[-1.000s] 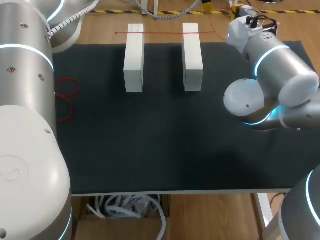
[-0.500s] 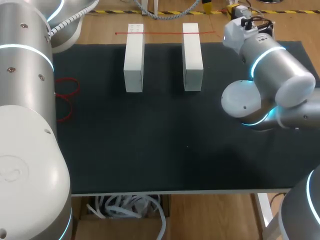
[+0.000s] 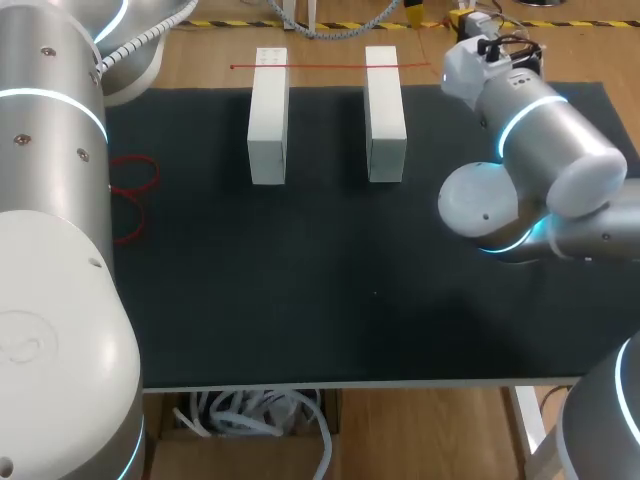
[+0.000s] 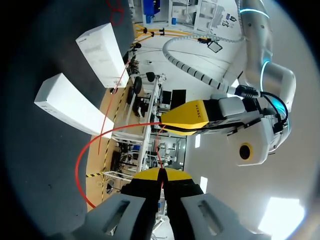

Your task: Grab the tape and strap the tape.

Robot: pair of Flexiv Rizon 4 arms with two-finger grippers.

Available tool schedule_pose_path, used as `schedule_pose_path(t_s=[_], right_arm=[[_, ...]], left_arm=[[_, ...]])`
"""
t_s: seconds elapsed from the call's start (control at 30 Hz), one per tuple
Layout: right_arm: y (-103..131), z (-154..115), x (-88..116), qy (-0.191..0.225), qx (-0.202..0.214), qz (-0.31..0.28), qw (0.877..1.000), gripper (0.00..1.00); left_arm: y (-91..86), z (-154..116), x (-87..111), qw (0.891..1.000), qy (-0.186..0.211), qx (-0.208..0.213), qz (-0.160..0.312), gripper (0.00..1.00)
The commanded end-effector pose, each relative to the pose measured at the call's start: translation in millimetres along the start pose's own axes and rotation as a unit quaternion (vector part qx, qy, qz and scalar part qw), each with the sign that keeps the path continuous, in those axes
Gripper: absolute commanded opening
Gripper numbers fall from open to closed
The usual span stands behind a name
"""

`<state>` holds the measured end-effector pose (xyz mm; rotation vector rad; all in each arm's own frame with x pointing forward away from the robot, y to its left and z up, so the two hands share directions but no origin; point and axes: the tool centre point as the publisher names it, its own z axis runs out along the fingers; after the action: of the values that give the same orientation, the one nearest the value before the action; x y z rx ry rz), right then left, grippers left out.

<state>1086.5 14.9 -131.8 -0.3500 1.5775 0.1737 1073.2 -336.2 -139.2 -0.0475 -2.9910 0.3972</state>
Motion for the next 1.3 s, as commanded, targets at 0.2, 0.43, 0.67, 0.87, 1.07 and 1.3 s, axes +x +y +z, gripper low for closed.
schedule_pose_path(t_s=[0.2, 0.43, 0.67, 0.87, 1.07, 1.3], right_arm=[[3, 0, -4, -0.005, 0.004, 0.000, 1.000, 0.00], [1, -1, -5, -0.011, 0.006, 0.002, 1.000, 0.00], [-4, -2, -7, -0.020, 0.012, 0.003, 1.000, 0.00], [-5, -1, -9, -0.026, 0.014, 0.006, 1.000, 0.00], [-8, -2, -9, -0.028, 0.016, 0.008, 0.999, 0.00], [-9, -2, -6, -0.024, 0.014, 0.011, 1.000, 0.00]], left_arm=[[-1.5, -1, -1.2, 1.000, 0.002, -0.003, -0.001, 0.00], [-1.5, -1, -1.2, 1.000, 0.002, -0.003, -0.001, 0.00], [-1.5, -1, -1.2, 1.000, 0.002, -0.003, -0.001, 0.00], [-1.5, -1, -1.2, 1.000, 0.002, -0.003, -0.001, 0.00], [-1.5, -1, -1.2, 1.000, 0.002, -0.003, -0.001, 0.00], [-1.5, -1, -1.2, 1.000, 0.002, -0.003, -0.001, 0.00]])
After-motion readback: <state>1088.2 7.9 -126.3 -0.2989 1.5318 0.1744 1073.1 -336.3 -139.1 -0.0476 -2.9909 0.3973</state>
